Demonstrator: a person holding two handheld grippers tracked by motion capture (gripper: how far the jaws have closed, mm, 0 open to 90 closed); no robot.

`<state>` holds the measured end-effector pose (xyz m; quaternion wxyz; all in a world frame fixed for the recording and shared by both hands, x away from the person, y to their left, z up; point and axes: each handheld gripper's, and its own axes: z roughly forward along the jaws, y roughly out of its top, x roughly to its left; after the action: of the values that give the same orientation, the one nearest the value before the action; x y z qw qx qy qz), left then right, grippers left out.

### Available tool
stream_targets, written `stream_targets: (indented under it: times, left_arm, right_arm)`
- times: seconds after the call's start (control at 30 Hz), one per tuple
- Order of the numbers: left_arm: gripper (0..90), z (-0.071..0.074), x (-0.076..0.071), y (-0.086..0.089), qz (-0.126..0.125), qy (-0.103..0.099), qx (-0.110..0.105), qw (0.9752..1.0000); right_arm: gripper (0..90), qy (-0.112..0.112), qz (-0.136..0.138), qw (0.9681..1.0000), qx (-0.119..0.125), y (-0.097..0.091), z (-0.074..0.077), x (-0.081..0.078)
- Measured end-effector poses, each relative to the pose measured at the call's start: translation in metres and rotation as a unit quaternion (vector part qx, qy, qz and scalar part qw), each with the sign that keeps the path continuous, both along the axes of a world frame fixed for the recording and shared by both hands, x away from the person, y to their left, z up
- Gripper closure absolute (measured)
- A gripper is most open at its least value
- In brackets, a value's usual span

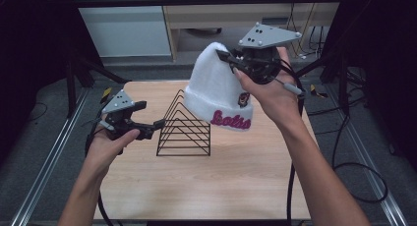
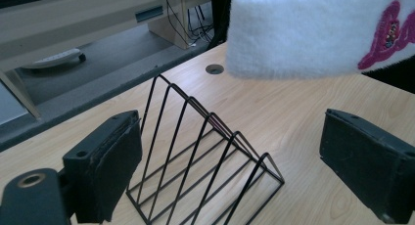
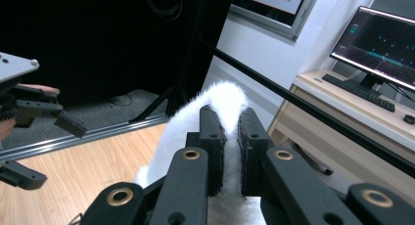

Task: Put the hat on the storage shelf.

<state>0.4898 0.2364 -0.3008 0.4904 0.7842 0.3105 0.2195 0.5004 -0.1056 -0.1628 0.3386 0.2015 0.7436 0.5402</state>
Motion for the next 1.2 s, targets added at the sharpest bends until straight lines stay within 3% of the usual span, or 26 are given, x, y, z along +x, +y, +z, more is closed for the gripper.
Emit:
stream_targets:
  times: [0.37, 0.77, 1.2]
  left_arm:
    - [10.0, 0.002, 0.011, -0.013, -0.010, 0.006, 0.007, 0.9999]
    - [11.0, 0.003, 0.029, -0.007, 0.003, 0.014, 0.008, 0.9999]
    - [11.9, -0.002, 0.044, -0.006, 0.013, 0.025, 0.017, 0.9995]
  right_arm:
    - [83.9, 0.005, 0.021, 0.9997, 0.007, 0.024, 0.001, 0.011]
    - [83.9, 0.011, 0.053, 0.9985, 0.011, 0.055, 0.003, 0.022]
    - [83.9, 0.015, 0.076, 0.9969, 0.017, 0.069, 0.001, 0.024]
